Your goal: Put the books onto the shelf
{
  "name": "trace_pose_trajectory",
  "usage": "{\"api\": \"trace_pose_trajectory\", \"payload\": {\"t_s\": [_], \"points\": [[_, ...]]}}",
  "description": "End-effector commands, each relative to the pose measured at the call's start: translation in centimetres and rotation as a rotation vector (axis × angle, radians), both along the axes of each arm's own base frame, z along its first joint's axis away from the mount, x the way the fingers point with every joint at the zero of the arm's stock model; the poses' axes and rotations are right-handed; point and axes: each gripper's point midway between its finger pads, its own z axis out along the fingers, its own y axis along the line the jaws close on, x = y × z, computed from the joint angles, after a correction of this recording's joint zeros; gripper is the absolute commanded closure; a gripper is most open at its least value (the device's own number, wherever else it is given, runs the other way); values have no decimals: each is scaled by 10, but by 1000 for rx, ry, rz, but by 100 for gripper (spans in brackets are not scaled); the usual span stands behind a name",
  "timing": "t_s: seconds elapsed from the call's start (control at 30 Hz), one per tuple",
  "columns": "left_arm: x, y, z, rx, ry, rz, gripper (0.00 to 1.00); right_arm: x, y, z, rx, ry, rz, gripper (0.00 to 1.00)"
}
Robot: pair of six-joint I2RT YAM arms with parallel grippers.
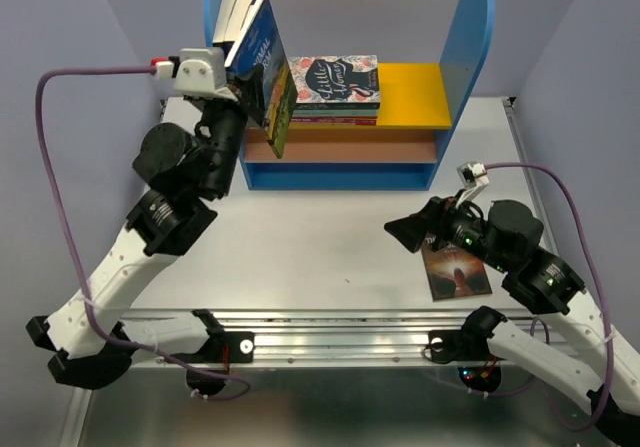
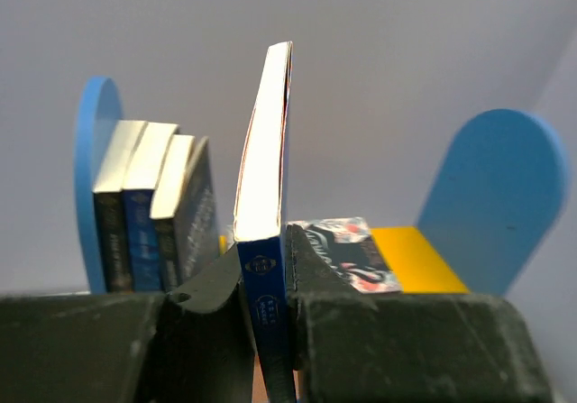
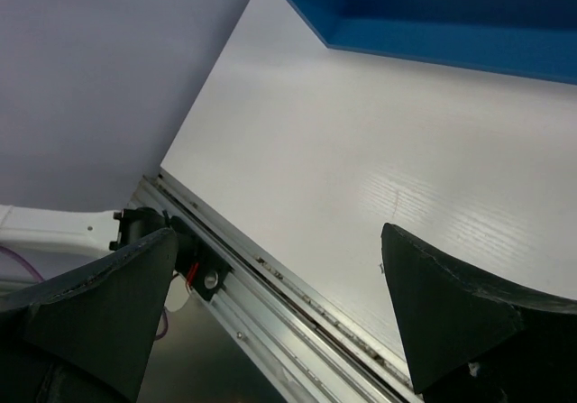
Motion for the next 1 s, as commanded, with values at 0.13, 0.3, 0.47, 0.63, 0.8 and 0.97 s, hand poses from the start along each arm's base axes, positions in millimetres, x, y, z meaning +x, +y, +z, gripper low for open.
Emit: {"api": "trace_pose_trajectory", "payload": {"t_s": [0.13,0.3,0.47,0.63,0.8,0.97], "points": [[39,30,57,78,-161,276,100,8,-2,27,14,-51,-34,0],[72,29,46,187,-174,356,100,11,2,31,14,-45,-28,0],[111,43,16,241,-156,362,100,11,2,34,22,-43,-29,0],[129,51,-10,247,-144,278,100,12,3,31,14,-36,-32,0],[147,60,-39,308,-111,326,100,18,5,26,-2,-26,-43,0],[161,62,-58,301,-78,337,100,24,8,23,-20,-14,-50,0]]}}
